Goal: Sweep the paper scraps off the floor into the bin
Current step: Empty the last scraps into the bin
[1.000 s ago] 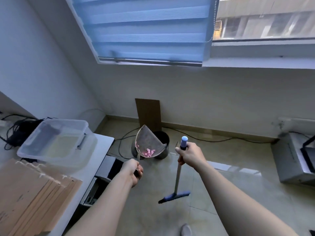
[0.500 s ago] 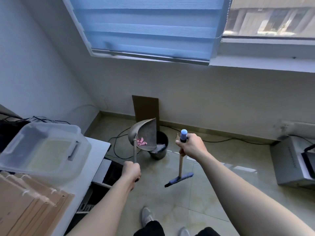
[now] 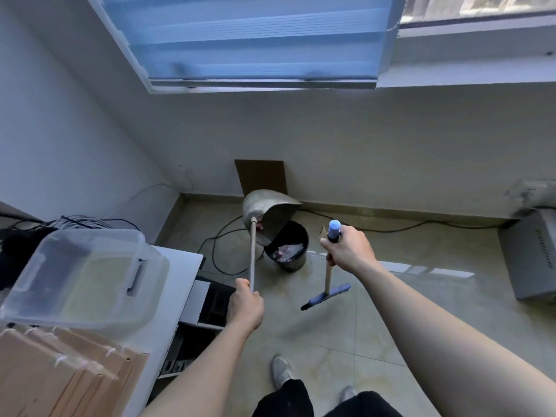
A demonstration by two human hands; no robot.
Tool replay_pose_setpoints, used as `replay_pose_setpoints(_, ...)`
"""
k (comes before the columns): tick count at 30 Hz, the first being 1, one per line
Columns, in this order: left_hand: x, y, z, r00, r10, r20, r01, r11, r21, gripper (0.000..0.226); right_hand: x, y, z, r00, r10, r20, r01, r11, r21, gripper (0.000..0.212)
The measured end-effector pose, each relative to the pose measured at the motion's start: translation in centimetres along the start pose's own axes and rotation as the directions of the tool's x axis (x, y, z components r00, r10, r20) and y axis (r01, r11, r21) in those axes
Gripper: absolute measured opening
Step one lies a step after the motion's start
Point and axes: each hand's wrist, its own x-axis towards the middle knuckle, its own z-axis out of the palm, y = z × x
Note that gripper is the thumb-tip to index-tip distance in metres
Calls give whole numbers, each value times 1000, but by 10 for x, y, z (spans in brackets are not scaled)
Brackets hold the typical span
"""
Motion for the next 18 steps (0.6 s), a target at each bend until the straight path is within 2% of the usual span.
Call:
replay_pose_setpoints(6,-9,6,14,999,-6,-48,8,999,40,17,5,11,2,1000,19,-16,-18,998,54,20)
replay_pose_setpoints(18,-26,6,27,997,8,-75,-5,999,44,30,-2,27,-7,1000,18,-7,-18,999,50,21)
